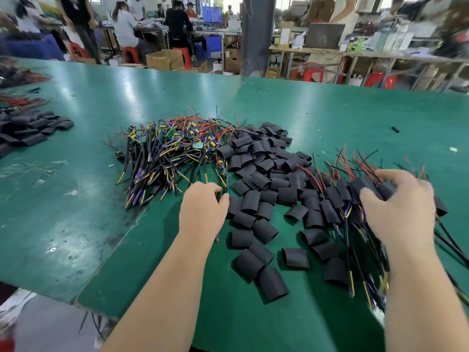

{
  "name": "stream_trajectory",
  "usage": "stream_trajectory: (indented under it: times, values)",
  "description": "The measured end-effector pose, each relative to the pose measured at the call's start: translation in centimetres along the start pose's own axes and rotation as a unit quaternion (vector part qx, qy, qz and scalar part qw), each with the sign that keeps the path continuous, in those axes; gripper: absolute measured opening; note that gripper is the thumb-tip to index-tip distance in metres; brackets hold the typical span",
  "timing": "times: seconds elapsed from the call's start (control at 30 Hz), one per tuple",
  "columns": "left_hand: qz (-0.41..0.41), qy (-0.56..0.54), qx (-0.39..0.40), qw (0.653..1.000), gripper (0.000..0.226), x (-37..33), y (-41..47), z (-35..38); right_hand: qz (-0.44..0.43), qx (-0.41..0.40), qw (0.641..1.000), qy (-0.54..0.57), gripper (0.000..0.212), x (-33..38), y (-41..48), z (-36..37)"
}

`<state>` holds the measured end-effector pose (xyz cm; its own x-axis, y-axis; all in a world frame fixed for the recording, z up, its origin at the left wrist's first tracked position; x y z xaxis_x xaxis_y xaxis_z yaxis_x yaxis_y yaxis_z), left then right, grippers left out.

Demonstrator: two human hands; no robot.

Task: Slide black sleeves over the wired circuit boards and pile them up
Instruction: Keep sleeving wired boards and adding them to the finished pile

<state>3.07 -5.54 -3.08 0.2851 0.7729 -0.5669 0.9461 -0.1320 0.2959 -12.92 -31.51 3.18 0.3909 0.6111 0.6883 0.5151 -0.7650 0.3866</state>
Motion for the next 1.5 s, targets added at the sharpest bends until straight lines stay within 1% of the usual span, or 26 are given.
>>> stream_trajectory:
  times: [0.13,0.3,0.37,0.43,0.47,0.5,0.57,0.63,0.7,0.73,0.77,0.87,0.93,1.0,1.03,1.07,1.13,1.17,1.2,1.27,1.3,1.33,1.37,1.43,1.47,1.5]
  values:
    - [-0.034,0.050,-0.005,0.998,0.020,-0.5,0.7,-0.3,-0.066,0.012,0.997,0.045,0.029,2.4,-1.3,0.9]
    - [-0.061,0.078,0.033,0.995,0.040,-0.5,2.0,-0.4,-0.122,0.084,0.987,0.057,0.023,4.1,-3.0,2.9]
    - [-0.071,0.034,0.036,0.996,0.040,-0.1,2.3,-0.5,-0.112,0.107,0.985,0.076,0.021,4.1,-3.4,3.4]
    - [-0.110,-0.126,0.041,0.985,0.038,0.3,2.3,-0.8,-0.086,0.127,0.981,0.116,0.018,4.1,-3.7,3.8]
    - [-0.142,-0.250,0.057,0.956,0.035,0.4,2.1,-0.8,-0.074,0.137,0.978,0.136,0.017,4.1,-3.8,3.9]
    - [-0.171,-0.365,0.079,0.912,0.029,0.3,1.8,-0.7,-0.065,0.147,0.975,0.154,0.017,4.2,-3.9,4.0]
    - [-0.203,-0.522,0.122,0.820,0.022,-0.1,1.2,-1.0,-0.045,0.174,0.966,0.186,0.018,4.3,-4.0,4.4]
    - [-0.223,-0.647,0.145,0.715,0.015,-0.4,0.8,-1.5,-0.010,0.209,0.952,0.226,0.022,4.4,-4.4,4.9]
    - [-0.228,-0.767,0.143,0.582,0.010,-0.7,0.8,-2.2,0.020,0.236,0.935,0.264,0.024,4.4,-4.7,5.4]
    - [-0.225,-0.802,0.132,0.537,0.010,-0.8,0.8,-2.5,0.031,0.245,0.928,0.278,0.024,4.5,-4.8,5.5]
    - [-0.225,-0.812,0.122,0.524,0.011,-0.9,0.8,-2.7,0.042,0.252,0.922,0.290,0.024,4.4,-4.9,5.7]
    - [-0.220,-0.777,0.128,0.576,0.018,-1.4,0.5,-2.5,0.065,0.267,0.910,0.310,0.023,4.3,-4.9,6.1]
    - [-0.205,-0.768,0.137,0.591,0.030,-1.7,0.4,-2.5,0.080,0.279,0.905,0.312,0.023,4.1,-5.0,6.3]
    - [-0.178,-0.746,0.179,0.616,0.030,-2.0,0.1,-2.7,0.105,0.300,0.888,0.331,0.021,4.0,-5.1,6.7]
    - [-0.155,-0.723,0.219,0.637,0.027,-2.4,-0.3,-2.8,0.124,0.317,0.865,0.369,0.018,4.1,-5.2,6.8]
    - [-0.128,-0.691,0.266,0.660,0.024,-2.7,-0.8,-2.9,0.144,0.339,0.827,0.424,0.017,4.3,-5.4,7.0]
    - [-0.078,-0.620,0.351,0.697,0.023,-3.4,-1.9,-2.8,0.168,0.378,0.737,0.534,0.037,4.8,-5.7,7.1]
    - [-0.062,-0.587,0.383,0.710,0.022,-3.5,-2.4,-2.5,0.164,0.388,0.710,0.564,0.045,5.1,-5.7,7.0]
    - [-0.052,-0.559,0.410,0.719,0.021,-3.6,-2.8,-2.3,0.157,0.387,0.698,0.582,0.044,5.3,-5.7,6.9]
    - [-0.045,-0.516,0.432,0.738,0.015,-3.9,-3.2,-1.8,0.151,0.359,0.705,0.593,0.032,5.2,-5.6,6.9]
    - [-0.047,-0.500,0.415,0.759,0.016,-3.9,-3.0,-1.6,0.155,0.339,0.717,0.589,0.024,5.1,-5.4,6.8]
    - [-0.051,-0.478,0.374,0.793,0.022,-3.7,-2.6,-1.2,0.162,0.323,0.726,0.586,0.015,4.9,-5.3,6.8]
    - [-0.051,-0.439,0.310,0.842,0.030,-3.3,-2.0,-0.9,0.170,0.313,0.730,0.584,0.009,4.8,-5.2,6.8]
    - [-0.009,-0.273,0.144,0.951,0.037,-2.2,-0.9,-0.8,0.177,0.304,0.732,0.583,0.010,4.6,-5.0,6.7]
    - [0.027,-0.178,0.085,0.980,0.036,-2.0,-0.7,-0.9,0.175,0.302,0.735,0.581,0.011,4.6,-5.0,6.7]
    - [0.052,-0.114,0.063,0.990,0.034,-2.1,-0.8,-0.9,0.171,0.301,0.739,0.578,0.011,4.6,-5.0,6.7]
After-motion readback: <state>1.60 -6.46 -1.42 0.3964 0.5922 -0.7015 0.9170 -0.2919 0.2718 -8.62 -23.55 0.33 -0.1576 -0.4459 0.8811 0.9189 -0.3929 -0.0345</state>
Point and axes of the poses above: each hand's wrist, its own y-axis towards the middle knuckle, its own z-axis out of the palm, x = y × z, the point moved 4 cm from there along y, towards the middle knuckle
